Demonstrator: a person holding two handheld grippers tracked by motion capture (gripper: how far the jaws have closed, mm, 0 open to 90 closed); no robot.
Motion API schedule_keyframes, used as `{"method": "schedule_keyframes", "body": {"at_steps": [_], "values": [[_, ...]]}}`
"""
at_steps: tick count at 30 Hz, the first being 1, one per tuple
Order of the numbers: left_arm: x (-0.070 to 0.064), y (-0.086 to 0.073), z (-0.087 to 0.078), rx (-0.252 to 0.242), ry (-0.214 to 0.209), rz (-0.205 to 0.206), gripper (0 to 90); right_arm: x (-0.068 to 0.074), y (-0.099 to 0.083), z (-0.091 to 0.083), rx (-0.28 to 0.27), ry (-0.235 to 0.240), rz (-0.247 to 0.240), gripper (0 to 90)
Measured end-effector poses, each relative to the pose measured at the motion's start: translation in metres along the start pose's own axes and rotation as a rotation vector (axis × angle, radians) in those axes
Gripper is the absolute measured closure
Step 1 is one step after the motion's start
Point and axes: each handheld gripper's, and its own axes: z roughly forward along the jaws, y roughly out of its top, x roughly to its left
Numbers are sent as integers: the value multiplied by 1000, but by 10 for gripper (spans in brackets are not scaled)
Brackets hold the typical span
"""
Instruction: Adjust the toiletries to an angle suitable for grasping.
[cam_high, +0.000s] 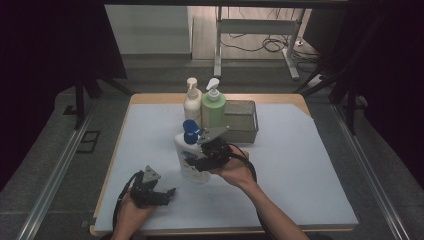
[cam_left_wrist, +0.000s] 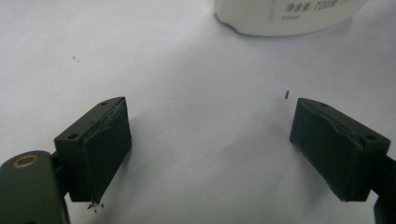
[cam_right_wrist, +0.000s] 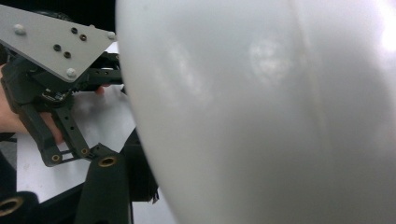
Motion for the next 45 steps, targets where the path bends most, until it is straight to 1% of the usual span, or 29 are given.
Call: {"method": "schedule_keyframes", "body": {"at_steps": [5, 7, 8, 10, 12, 13, 16, 20, 21, 22, 23, 24, 31, 45], "values": [[0, 0, 0, 0, -1, 0, 122, -2, 1, -10, -12, -17, 23, 407], [0, 0, 0, 0, -1, 0, 122, -3, 1, -15, -13, -19, 40, 407], [0, 0, 0, 0, 0, 0, 122, -4, 1, -21, -16, -28, 47, 407], [0, 0, 0, 0, 0, 0, 122, -5, 1, -22, -18, -33, 50, 407], [0, 0, 0, -6, -1, -6, 122, -7, 0, -27, -17, -47, 61, 407], [0, 0, 0, 0, 0, 1, 122, -8, -1, -30, -17, -59, 67, 407], [0, 0, 0, -1, 0, -1, 122, -13, -4, -37, -18, -86, 71, 408], [0, 0, 0, -1, 0, -1, 122, -20, -9, -48, -16, -122, 96, 409], [0, 0, 0, -1, 0, 0, 122, -24, -12, -54, -16, -137, 108, 410], [0, 0, 0, -1, 0, 0, 122, -24, -12, -54, -16, -137, 108, 410], [0, 0, 0, -1, 0, 0, 123, -27, -14, -59, -15, -153, 119, 410], [0, 0, 0, -1, 0, 0, 123, -27, -14, -59, -15, -153, 119, 410], [0, 0, 0, 0, 0, -1, 122, -37, -18, -76, -20, -198, 147, 411], [0, 0, 0, -1, -1, -3, 122, -54, -21, -111, -34, -272, 197, 413]]}}
